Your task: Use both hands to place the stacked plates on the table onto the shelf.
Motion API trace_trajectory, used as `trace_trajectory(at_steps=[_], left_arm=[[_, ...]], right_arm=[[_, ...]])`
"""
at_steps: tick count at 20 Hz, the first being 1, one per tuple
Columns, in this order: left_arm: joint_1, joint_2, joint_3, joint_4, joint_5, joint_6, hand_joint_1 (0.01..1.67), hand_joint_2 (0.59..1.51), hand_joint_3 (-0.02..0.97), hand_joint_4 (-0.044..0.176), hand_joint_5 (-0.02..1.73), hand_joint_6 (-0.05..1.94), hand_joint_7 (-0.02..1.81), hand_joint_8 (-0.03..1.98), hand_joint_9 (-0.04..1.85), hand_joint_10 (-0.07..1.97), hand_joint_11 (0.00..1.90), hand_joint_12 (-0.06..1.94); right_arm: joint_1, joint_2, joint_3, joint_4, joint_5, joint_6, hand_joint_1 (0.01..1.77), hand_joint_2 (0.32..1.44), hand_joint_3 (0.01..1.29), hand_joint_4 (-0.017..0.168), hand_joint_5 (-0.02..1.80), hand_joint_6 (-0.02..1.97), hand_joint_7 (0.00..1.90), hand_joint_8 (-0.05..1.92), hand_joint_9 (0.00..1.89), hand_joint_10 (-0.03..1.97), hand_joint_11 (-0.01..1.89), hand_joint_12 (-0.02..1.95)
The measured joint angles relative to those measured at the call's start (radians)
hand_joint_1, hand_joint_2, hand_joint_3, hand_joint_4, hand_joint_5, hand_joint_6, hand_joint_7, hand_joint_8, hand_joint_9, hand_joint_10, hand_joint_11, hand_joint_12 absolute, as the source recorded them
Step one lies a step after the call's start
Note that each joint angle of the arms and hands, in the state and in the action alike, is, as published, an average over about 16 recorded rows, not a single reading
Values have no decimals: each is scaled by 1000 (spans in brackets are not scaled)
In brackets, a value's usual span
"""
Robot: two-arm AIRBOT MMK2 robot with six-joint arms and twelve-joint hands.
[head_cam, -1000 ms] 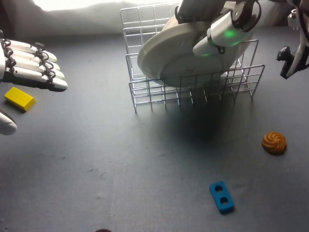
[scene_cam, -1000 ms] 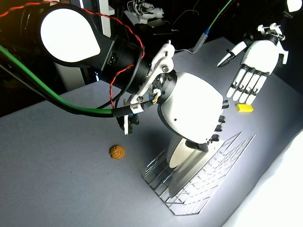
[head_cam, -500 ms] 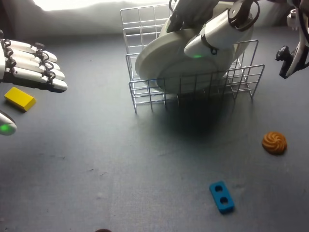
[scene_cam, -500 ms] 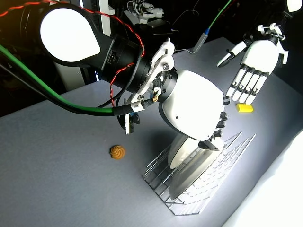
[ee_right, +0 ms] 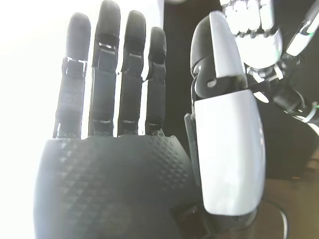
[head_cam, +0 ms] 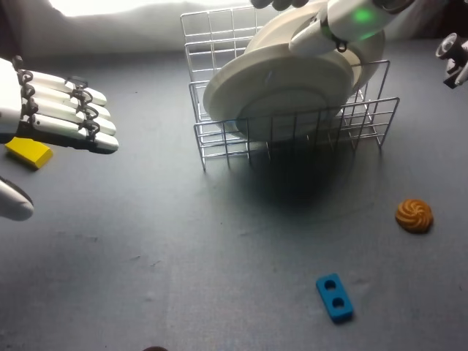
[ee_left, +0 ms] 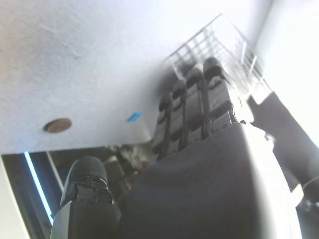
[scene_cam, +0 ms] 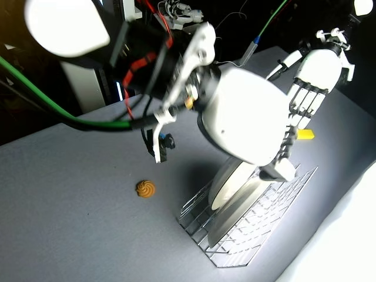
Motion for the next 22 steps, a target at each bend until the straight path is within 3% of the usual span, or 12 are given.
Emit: trace_trajectory(at_steps=[9,15,22], left_arm=[[-28,40,-108,14,-12,13,14,1179,20,2,101,18,124,9,108,10,21,156],[-39,60,-175,33,-1,24,14,1189,19,2,228,18,305,58,256,117,27,550],[-43,67,-208,48,10,32,13,1200,18,2,343,18,463,110,376,239,32,909]], right_arm=[[4,150,-81,0,58,-74,877,1065,10,-2,785,36,894,39,857,186,404,1230],[-44,254,-125,51,151,-180,736,1074,10,-2,882,225,985,250,878,557,495,1333],[-80,314,-150,101,232,-264,673,1072,9,-2,962,426,1065,472,897,929,589,1437]])
